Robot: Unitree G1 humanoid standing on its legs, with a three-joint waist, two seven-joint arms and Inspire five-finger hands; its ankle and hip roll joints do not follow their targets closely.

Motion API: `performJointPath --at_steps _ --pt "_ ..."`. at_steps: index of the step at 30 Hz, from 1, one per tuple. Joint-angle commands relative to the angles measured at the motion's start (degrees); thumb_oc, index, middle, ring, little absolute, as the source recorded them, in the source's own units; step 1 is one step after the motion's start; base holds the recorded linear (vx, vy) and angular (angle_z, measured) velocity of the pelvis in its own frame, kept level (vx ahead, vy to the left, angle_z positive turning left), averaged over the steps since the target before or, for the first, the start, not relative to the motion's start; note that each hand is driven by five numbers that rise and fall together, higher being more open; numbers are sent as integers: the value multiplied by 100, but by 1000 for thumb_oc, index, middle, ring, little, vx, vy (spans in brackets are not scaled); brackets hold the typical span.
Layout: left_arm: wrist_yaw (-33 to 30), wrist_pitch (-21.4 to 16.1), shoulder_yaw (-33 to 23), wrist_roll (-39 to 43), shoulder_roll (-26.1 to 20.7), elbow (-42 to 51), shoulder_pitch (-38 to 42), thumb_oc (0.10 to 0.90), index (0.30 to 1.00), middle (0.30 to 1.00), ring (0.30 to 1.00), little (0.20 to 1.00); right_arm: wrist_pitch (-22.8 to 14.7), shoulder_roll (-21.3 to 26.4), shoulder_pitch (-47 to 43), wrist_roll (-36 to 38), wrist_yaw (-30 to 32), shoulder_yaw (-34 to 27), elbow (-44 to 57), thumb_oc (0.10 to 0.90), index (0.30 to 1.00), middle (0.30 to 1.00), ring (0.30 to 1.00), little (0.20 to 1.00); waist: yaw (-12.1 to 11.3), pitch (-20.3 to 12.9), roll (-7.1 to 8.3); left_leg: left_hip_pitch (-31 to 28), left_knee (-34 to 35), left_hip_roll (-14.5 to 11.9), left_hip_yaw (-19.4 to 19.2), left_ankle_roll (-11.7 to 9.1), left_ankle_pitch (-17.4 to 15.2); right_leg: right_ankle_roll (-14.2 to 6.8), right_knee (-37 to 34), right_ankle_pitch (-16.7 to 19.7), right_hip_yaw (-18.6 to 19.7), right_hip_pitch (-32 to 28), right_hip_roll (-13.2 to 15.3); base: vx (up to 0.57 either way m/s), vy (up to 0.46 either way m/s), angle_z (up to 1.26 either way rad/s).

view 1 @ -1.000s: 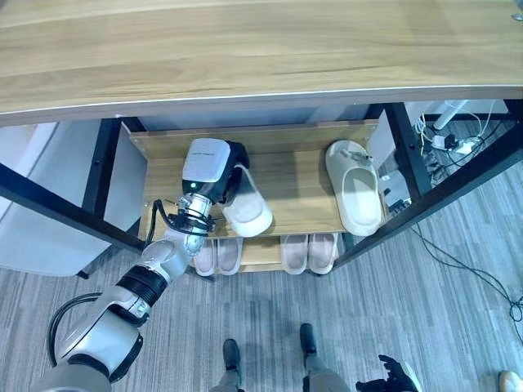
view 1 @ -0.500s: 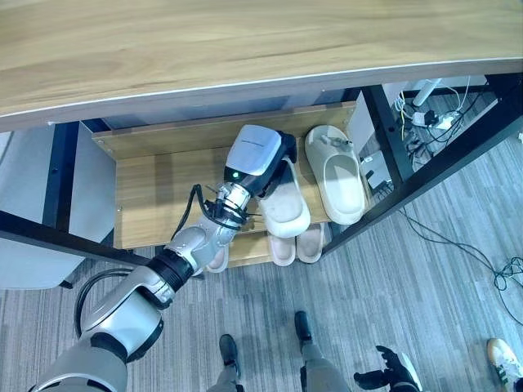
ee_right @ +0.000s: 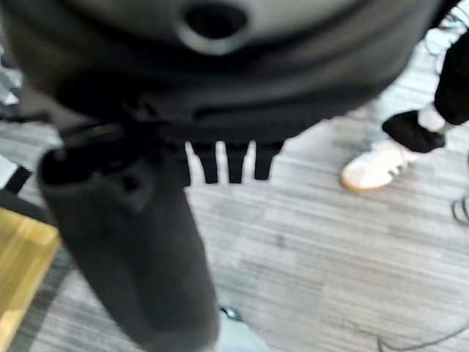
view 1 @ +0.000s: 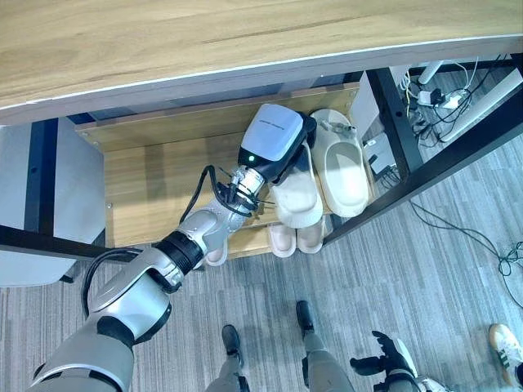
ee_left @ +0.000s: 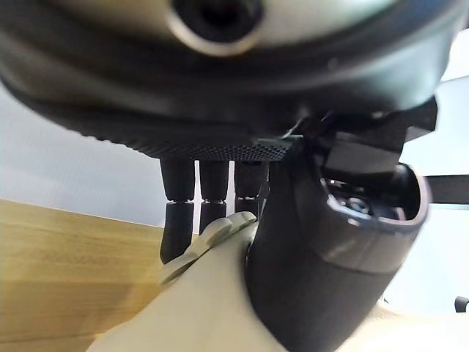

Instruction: Arrange the slippers neatly on the shoe rack.

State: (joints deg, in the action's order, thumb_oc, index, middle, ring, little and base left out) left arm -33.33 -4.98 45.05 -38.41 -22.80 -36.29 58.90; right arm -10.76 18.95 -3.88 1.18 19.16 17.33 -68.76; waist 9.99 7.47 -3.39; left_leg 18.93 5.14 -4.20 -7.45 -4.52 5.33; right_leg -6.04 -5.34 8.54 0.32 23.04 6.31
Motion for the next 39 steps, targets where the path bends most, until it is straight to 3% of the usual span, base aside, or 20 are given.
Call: performJointPath --at_steps 1,2,4,8,10,11,20,39 --pt "-257 -42 -122 -98 225 -582 1057 400 300 300 300 300 -65 366 -7 -19 280 7 99 800 900 900 900 900 56 105 35 104 -14 181 134 5 -226 -307 36 -352 -112 -92 3 0 0 0" --pt "-276 -20 -131 -108 246 -628 1069 453 380 380 380 380 -69 368 -8 -24 282 13 105 800 900 900 900 900 57 100 38 100 -14 180 144 4 -228 -305 36 -351 -111 -94 2 0 0 0" --pt "-296 -2 -128 -130 294 -695 1105 400 300 300 300 300 -85 376 -25 -27 286 15 119 800 900 900 900 900 56 95 44 92 -14 180 158 0 -234 -304 36 -357 -114 -100 0 0 0 0" --pt "-308 14 -186 -66 324 -701 1111 400 300 300 300 300 -109 380 -28 -9 281 24 171 800 900 900 900 900 46 87 57 91 -14 183 157 -5 -235 -301 36 -349 -135 -105 6 0 0 0" --pt "-306 21 -209 -75 332 -693 1087 709 764 764 764 764 -119 365 -5 -25 291 31 187 800 900 900 900 900 40 82 58 88 -14 181 170 -6 -239 -300 37 -355 -144 -106 5 0 0 0" --pt "-307 31 -216 -79 333 -695 1084 800 900 900 900 900 -115 363 -9 -29 290 33 185 800 900 900 900 900 42 78 60 82 -14 180 175 -7 -243 -298 38 -358 -145 -113 3 0 0 0" --pt "-200 166 -433 122 399 -807 980 800 900 900 900 900 -81 343 -5 -5 267 9 204 800 900 900 900 900 -7 99 89 18 -14 176 185 -6 -238 -289 41 -371 -159 -182 -17 0 0 0" --pt "29 52 -789 336 282 -409 325 800 900 900 900 900 58 177 3 103 149 -43 72 800 900 900 900 900 -129 17 166 -180 -14 182 189 8 -246 -249 62 -396 -191 -382 -22 -2 0 0"
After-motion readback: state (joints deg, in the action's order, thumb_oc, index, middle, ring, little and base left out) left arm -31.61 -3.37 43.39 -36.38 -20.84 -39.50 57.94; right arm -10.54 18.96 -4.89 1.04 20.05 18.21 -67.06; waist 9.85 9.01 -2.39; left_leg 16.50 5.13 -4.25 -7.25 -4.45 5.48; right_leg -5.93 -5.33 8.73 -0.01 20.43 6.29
